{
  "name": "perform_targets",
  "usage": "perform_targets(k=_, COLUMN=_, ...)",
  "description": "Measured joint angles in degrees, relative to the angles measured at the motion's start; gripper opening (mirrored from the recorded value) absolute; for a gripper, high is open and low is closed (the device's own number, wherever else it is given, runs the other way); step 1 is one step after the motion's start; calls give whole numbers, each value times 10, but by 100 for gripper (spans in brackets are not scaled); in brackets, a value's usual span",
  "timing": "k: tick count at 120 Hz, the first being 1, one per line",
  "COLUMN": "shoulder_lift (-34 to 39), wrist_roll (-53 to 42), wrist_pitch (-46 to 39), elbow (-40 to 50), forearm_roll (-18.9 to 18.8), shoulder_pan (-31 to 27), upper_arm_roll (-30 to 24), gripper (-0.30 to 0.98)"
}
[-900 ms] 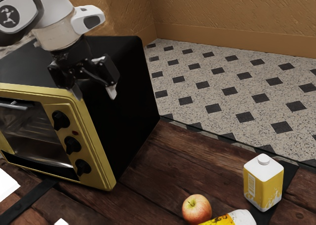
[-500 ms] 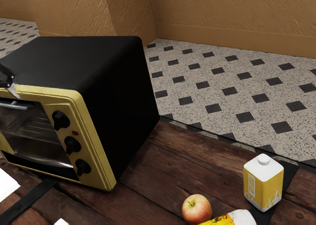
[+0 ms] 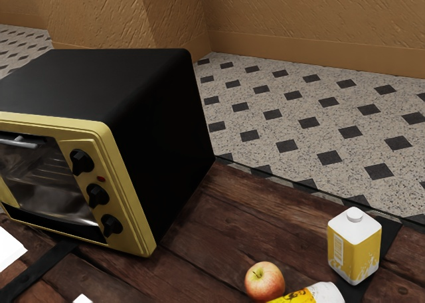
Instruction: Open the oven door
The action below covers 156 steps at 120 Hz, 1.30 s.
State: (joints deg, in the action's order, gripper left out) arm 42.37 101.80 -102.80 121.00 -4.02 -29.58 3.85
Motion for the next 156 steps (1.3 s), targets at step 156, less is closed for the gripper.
perform_targets(k=156, shoulder_lift=83, wrist_roll=-121, wrist_pitch=-164, elbow=202, forearm_roll=-44, shoulder_pan=-41, upper_arm_roll=9, gripper=68)
